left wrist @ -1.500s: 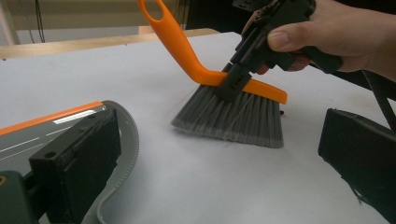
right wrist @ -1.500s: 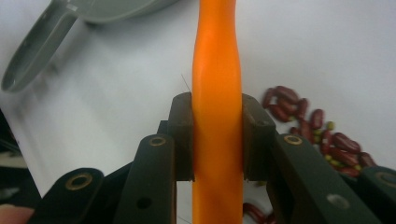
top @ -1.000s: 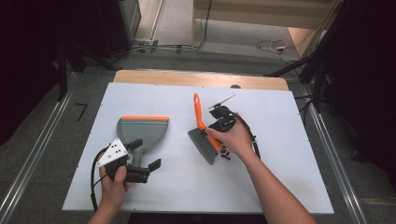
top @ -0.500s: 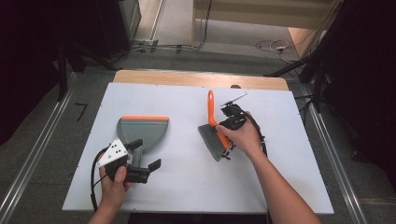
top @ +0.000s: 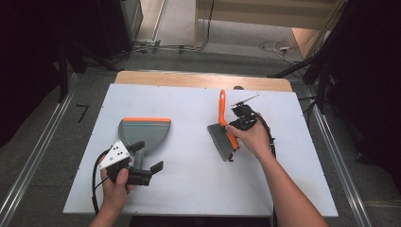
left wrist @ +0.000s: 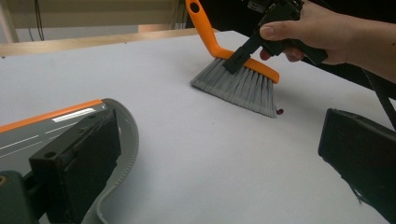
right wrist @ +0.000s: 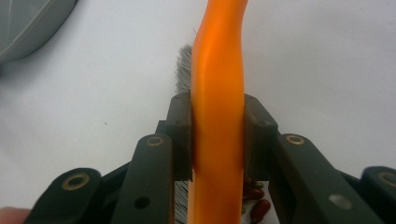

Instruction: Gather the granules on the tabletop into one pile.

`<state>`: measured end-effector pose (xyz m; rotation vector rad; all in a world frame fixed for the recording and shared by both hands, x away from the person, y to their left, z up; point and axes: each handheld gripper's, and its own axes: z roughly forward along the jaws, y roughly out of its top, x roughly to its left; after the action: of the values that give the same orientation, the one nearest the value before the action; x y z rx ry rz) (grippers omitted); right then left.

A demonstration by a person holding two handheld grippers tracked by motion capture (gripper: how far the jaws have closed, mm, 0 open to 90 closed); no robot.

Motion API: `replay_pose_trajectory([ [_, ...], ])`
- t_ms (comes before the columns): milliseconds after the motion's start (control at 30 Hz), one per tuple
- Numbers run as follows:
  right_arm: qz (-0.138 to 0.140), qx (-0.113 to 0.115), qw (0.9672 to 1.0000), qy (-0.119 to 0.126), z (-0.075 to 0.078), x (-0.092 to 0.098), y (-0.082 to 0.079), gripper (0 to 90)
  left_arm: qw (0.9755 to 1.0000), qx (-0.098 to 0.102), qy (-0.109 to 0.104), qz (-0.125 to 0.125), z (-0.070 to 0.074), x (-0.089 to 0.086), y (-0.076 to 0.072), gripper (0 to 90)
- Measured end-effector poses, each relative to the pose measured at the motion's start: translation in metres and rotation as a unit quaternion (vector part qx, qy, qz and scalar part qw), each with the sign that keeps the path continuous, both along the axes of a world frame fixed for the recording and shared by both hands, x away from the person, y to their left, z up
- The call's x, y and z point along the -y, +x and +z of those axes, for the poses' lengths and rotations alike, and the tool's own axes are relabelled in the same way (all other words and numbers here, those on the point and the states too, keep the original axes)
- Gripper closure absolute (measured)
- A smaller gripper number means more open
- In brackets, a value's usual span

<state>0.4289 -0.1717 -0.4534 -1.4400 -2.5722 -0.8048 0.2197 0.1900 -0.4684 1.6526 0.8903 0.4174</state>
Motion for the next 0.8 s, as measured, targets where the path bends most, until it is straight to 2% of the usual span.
replay_pose_trajectory([
  [267,-0.015,0.003,0.9999,0.003,0.001,0.013,0.001,67.6,1.0000,0.000,0.001,0.001,0.000,0.000,0.000,0.0],
  [367,-0.008,0.003,0.9996,0.028,0.003,0.014,0.000,68.0,1.0000,-0.001,0.002,0.000,-0.001,0.001,0.001,0.0],
  [433,0.007,0.011,0.9989,0.045,0.007,0.012,-0.003,68.4,1.0000,-0.002,0.002,0.000,-0.001,0.001,0.001,0.0],
  [500,0.014,0.025,0.9984,0.048,0.014,0.010,-0.007,68.6,1.0000,-0.002,0.002,-0.001,-0.001,0.002,0.001,0.0],
  [600,0.046,0.048,0.9965,0.052,0.030,0.008,-0.012,68.7,1.0000,-0.002,0.004,-0.001,-0.001,0.002,0.001,0.0],
  [667,0.073,0.065,0.9944,0.040,0.041,0.006,-0.018,68.7,1.0000,-0.002,0.003,-0.001,-0.001,0.002,0.002,0.0],
  [733,0.112,0.086,0.9899,0.011,0.052,0.005,-0.026,68.8,1.0000,-0.002,0.003,-0.001,-0.001,0.002,0.001,0.0],
  [800,0.148,0.104,0.9832,-0.024,0.058,0.003,-0.036,68.8,1.0000,-0.002,0.001,0.000,-0.001,0.002,0.001,0.0],
])
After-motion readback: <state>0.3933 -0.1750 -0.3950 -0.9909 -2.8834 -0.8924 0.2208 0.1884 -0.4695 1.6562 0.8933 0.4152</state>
